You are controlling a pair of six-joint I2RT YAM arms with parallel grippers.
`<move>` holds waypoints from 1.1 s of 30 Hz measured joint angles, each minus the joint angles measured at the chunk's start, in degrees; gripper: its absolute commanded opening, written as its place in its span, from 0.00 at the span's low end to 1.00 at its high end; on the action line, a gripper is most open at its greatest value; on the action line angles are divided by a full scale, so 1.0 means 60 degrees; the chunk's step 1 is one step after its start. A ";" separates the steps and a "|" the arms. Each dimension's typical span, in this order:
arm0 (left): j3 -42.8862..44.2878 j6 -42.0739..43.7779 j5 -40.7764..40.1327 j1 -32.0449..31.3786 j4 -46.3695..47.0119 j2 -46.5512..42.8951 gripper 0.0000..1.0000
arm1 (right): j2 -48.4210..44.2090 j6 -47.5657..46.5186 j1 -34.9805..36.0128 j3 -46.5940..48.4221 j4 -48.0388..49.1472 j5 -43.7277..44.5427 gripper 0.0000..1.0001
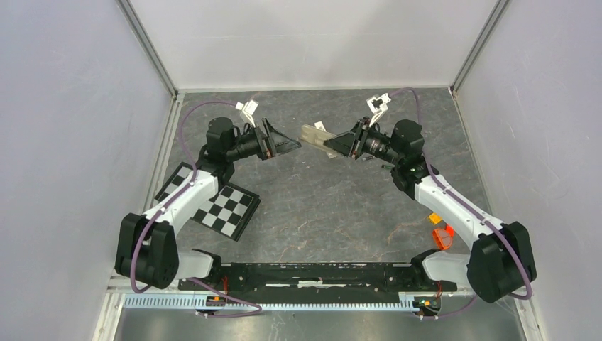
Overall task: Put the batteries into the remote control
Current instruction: Pick up the remote control from the center of the board.
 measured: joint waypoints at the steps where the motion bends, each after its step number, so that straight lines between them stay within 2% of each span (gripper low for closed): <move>1: -0.0022 -0.0146 0.0164 0.0000 0.0175 0.0007 1.00 | 0.0033 0.0131 0.0000 0.0000 0.0062 -0.0168 0.00; 3: -0.0084 -0.0444 0.0459 0.0000 0.0590 0.0007 0.98 | 0.0095 0.0342 0.0004 0.0000 0.0160 -0.0430 0.00; 10: -0.0091 -0.0984 0.1093 -0.0040 0.1239 0.0033 0.66 | 0.0463 0.1235 0.0004 -0.0004 0.1005 -0.1242 0.00; 12: -0.0091 -0.1075 0.1300 -0.0087 0.1333 0.0120 0.61 | 0.0510 0.1417 0.0004 -0.0029 0.1264 -0.1377 0.00; 14: -0.0091 -0.1137 0.1453 -0.0109 0.1355 0.0189 0.61 | 0.0539 0.1610 0.0004 -0.0040 0.1461 -0.1501 0.00; 19: -0.0091 -0.1282 0.1647 -0.0153 0.1402 0.0200 0.73 | 0.0692 0.1887 0.0000 -0.0040 0.1778 -0.1840 0.00; 21: -0.0091 -0.1315 0.1654 -0.0153 0.1406 0.0200 0.75 | 0.0772 0.1993 0.0000 -0.0040 0.1829 -0.1942 0.00; 23: -0.0091 -0.1344 0.1654 -0.0153 0.1406 0.0200 0.74 | 0.0863 0.2073 0.0000 -0.0044 0.1836 -0.2076 0.00; 27: -0.0091 -0.1435 0.1661 -0.0153 0.1421 0.0211 0.63 | 0.0973 0.2157 0.0004 -0.0080 0.1865 -0.2182 0.00; 31: -0.0091 -0.1639 0.1698 -0.0160 0.1683 0.0321 0.61 | 0.1075 0.2218 0.0004 -0.0091 0.1931 -0.2335 0.00; 33: -0.0091 -0.1778 0.1698 -0.0175 0.1807 0.0390 0.56 | 0.1140 0.2229 0.0004 -0.0091 0.1953 -0.2404 0.00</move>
